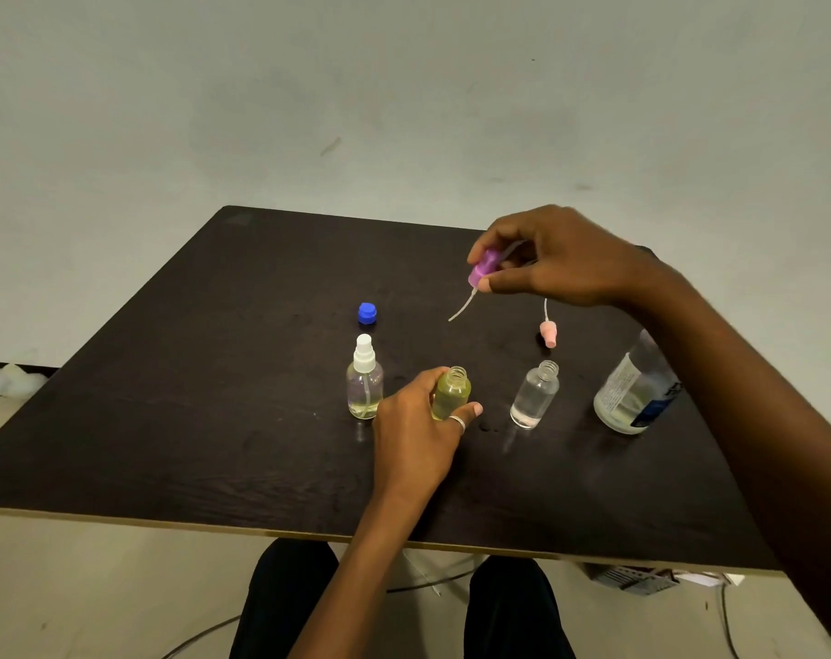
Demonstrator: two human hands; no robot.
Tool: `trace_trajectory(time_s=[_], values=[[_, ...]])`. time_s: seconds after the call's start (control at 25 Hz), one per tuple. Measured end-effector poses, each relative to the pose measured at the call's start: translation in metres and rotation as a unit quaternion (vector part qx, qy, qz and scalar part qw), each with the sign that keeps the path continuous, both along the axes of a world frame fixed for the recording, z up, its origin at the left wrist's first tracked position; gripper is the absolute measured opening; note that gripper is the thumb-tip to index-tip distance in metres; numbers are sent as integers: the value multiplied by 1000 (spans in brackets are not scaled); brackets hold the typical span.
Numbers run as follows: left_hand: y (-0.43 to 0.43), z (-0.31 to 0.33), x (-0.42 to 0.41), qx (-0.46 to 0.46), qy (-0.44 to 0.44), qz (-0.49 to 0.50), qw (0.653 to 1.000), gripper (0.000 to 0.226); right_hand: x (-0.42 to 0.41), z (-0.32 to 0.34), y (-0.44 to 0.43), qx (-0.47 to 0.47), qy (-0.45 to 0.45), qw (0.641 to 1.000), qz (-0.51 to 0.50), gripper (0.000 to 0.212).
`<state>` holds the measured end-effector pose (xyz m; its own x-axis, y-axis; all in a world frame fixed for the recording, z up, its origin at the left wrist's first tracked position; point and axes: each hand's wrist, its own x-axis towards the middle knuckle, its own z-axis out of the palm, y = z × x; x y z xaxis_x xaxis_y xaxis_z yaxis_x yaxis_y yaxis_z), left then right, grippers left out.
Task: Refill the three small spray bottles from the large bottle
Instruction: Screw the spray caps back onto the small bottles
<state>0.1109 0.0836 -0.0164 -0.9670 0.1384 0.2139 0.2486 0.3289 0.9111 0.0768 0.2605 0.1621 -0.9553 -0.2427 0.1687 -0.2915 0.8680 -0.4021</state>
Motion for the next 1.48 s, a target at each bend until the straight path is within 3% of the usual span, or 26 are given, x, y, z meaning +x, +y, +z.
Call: trace_trajectory(time_s=[0.2,0.8,1.0,1.48], values=[[3,0,-2,4,-3,-2,1000,47,39,29,-8,-36,-51,998,27,24],[2,-1,-2,-23,14,-3,1000,45,22,-13,-40,123,-145,979,70,24],[1,2,0,-40,27,2,999,41,20,-27,-51,200,-123,967,100,21],[1,3,-2,-47,13,-4,999,43,20,-31,-57,245,-90,961,93,13]])
